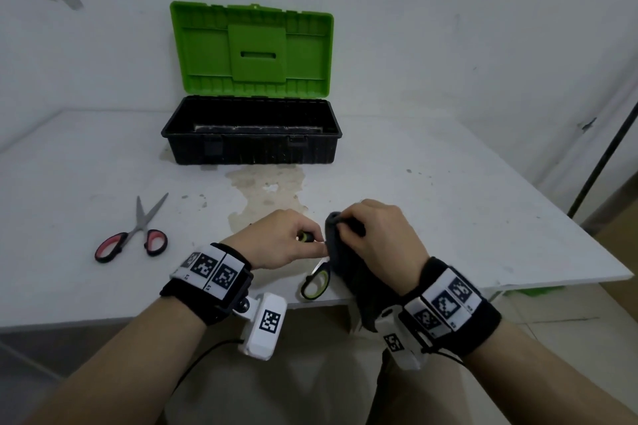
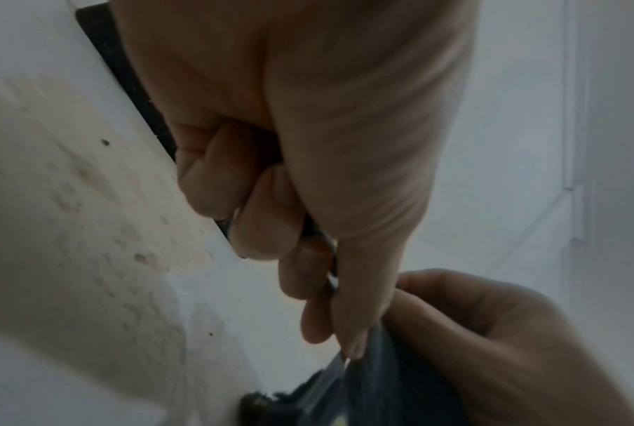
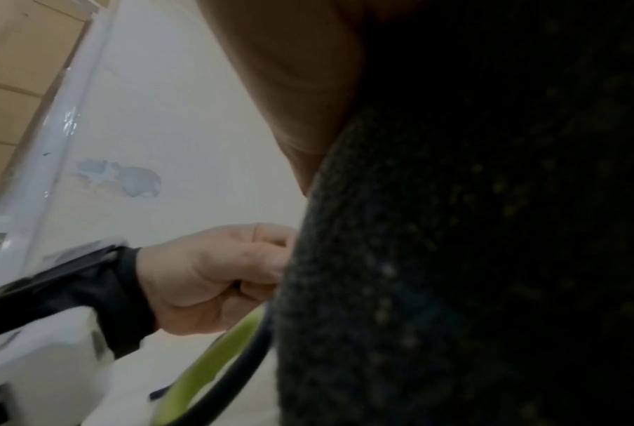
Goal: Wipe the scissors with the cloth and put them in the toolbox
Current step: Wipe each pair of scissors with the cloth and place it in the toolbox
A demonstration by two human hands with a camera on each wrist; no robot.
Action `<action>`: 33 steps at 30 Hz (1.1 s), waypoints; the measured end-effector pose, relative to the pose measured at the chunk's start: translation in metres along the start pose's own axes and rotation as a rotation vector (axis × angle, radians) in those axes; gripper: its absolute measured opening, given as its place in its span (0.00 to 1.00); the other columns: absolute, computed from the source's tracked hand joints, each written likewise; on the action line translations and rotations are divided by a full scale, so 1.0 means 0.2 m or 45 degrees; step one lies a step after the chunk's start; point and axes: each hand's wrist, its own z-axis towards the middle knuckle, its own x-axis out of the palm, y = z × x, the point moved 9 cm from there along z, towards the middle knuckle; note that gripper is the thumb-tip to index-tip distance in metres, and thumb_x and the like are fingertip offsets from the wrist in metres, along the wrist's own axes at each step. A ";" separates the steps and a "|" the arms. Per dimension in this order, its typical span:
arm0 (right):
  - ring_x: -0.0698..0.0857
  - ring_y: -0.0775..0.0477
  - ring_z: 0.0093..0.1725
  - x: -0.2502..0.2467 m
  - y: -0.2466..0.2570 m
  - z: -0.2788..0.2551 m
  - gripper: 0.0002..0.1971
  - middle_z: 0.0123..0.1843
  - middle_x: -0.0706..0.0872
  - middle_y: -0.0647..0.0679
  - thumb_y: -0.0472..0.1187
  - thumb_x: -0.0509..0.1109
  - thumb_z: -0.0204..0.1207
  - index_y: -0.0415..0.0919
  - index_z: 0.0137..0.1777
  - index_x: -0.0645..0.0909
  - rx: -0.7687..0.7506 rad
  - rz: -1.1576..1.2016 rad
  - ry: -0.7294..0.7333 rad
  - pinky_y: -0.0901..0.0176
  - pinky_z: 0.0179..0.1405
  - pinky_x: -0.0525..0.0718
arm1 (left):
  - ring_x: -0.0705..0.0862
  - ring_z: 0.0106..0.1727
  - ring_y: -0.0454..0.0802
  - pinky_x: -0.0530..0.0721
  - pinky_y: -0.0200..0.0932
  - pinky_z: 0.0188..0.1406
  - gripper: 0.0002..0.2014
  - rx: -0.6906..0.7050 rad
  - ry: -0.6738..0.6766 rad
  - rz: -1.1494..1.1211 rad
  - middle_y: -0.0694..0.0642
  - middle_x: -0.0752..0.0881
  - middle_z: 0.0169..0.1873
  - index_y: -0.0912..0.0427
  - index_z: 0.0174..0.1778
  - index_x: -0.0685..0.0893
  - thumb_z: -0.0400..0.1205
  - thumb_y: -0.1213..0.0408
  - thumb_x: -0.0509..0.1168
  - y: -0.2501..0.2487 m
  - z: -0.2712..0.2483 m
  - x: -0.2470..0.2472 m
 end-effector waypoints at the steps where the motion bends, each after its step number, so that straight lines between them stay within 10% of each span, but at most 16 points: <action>1: 0.84 0.47 0.45 -0.02 -0.04 0.02 0.09 0.45 0.87 0.49 0.46 0.67 0.78 0.43 0.50 0.86 0.048 -0.011 -0.025 0.49 0.47 0.83 | 0.77 0.29 0.37 0.73 0.34 0.35 0.10 0.000 0.005 0.029 0.40 0.82 0.26 0.49 0.36 0.90 0.81 0.49 0.73 0.00 0.00 0.00; 10: 0.81 0.56 0.44 -0.19 -0.16 0.02 0.07 0.47 0.88 0.53 0.45 0.68 0.80 0.46 0.52 0.86 0.213 0.071 -0.268 0.71 0.42 0.71 | 0.75 0.24 0.34 0.71 0.31 0.29 0.11 -0.105 -0.171 -0.069 0.38 0.80 0.22 0.52 0.39 0.91 0.82 0.51 0.72 0.04 0.01 -0.06; 17: 0.85 0.51 0.47 -0.03 -0.07 0.01 0.08 0.47 0.88 0.54 0.51 0.68 0.78 0.50 0.50 0.86 0.088 0.056 -0.177 0.51 0.47 0.84 | 0.83 0.36 0.55 0.81 0.55 0.42 0.09 -0.005 -0.244 -0.025 0.57 0.86 0.33 0.48 0.36 0.90 0.80 0.51 0.73 -0.02 0.03 -0.05; 26: 0.85 0.56 0.43 -0.26 -0.24 0.11 0.06 0.41 0.89 0.56 0.47 0.70 0.78 0.47 0.46 0.87 0.315 0.210 -0.364 0.65 0.46 0.81 | 0.75 0.25 0.36 0.72 0.39 0.33 0.11 -0.049 -0.202 -0.104 0.39 0.79 0.22 0.51 0.38 0.90 0.82 0.50 0.72 -0.01 0.01 -0.04; 33: 0.84 0.54 0.44 -0.14 0.00 0.00 0.06 0.45 0.87 0.54 0.45 0.71 0.77 0.49 0.51 0.88 -0.042 0.101 -0.201 0.60 0.45 0.83 | 0.73 0.23 0.38 0.71 0.36 0.29 0.09 -0.048 -0.218 -0.225 0.44 0.80 0.24 0.55 0.38 0.90 0.81 0.56 0.73 -0.02 0.01 -0.06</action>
